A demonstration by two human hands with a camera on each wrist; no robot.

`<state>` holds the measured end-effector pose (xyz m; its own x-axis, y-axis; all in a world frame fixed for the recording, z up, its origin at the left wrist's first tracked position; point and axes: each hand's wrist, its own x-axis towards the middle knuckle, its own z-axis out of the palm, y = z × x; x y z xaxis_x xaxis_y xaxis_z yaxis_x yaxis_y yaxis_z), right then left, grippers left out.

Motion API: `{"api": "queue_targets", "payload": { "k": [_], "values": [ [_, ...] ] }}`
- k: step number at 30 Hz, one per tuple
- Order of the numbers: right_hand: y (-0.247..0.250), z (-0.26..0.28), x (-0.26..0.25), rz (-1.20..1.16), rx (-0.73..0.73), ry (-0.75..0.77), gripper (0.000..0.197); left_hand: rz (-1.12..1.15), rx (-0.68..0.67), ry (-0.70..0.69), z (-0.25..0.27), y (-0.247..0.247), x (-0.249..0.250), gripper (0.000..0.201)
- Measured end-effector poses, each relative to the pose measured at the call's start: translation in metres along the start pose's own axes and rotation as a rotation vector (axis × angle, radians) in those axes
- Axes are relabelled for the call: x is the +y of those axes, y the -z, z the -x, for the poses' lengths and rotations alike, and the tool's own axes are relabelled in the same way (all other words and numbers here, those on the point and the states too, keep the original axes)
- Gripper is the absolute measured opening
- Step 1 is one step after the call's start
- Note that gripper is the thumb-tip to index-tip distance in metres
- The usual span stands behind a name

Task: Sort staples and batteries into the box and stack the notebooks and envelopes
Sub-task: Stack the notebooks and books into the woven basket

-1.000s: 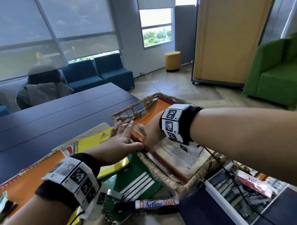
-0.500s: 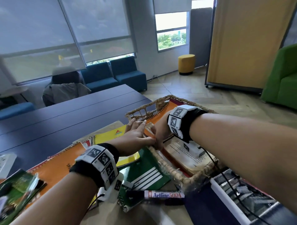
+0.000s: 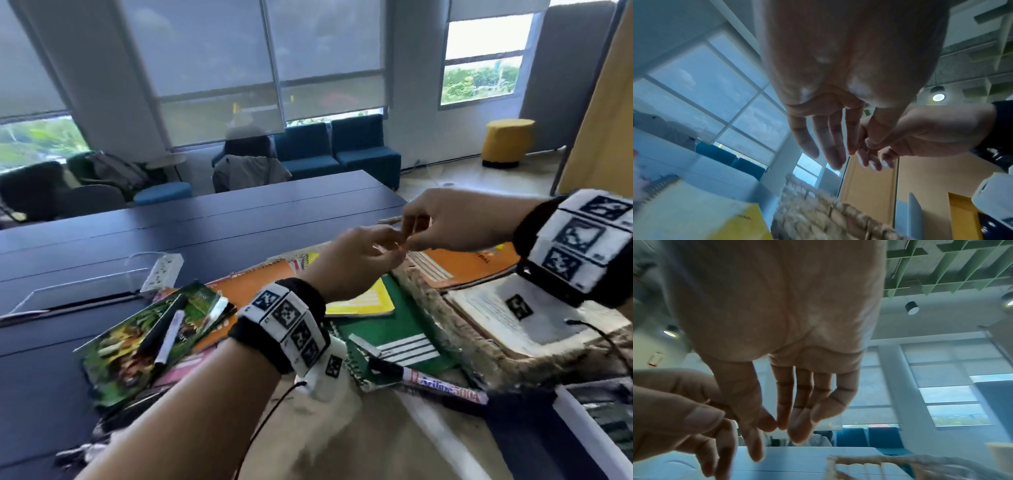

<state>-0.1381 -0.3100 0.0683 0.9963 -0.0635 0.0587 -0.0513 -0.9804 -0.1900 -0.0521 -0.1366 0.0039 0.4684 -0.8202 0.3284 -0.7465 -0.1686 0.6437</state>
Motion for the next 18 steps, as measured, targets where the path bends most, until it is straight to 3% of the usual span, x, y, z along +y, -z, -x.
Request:
{"api": "queue_targets", "payload": {
  "k": [3, 7, 13, 18],
  "values": [
    [-0.004, 0.005, -0.035, -0.056, -0.020, 0.055, 0.010, -0.039, 0.041, 0.037, 0.032, 0.021, 0.002, 0.014],
    [-0.023, 0.010, -0.069, 0.004, -0.203, 0.073, 0.012, -0.075, 0.030, 0.152, 0.069, 0.042, -0.010, 0.014],
    [-0.059, 0.011, -0.080, 0.163, -0.491, -0.079, 0.026, -0.205, -0.012, 0.292, 0.111, 0.072, -0.035, 0.011],
    [-0.078, 0.019, -0.081, 0.288, -0.573, -0.131, 0.034, -0.285, -0.028, 0.387, 0.129, 0.077, -0.049, 0.014]
  ]
}}
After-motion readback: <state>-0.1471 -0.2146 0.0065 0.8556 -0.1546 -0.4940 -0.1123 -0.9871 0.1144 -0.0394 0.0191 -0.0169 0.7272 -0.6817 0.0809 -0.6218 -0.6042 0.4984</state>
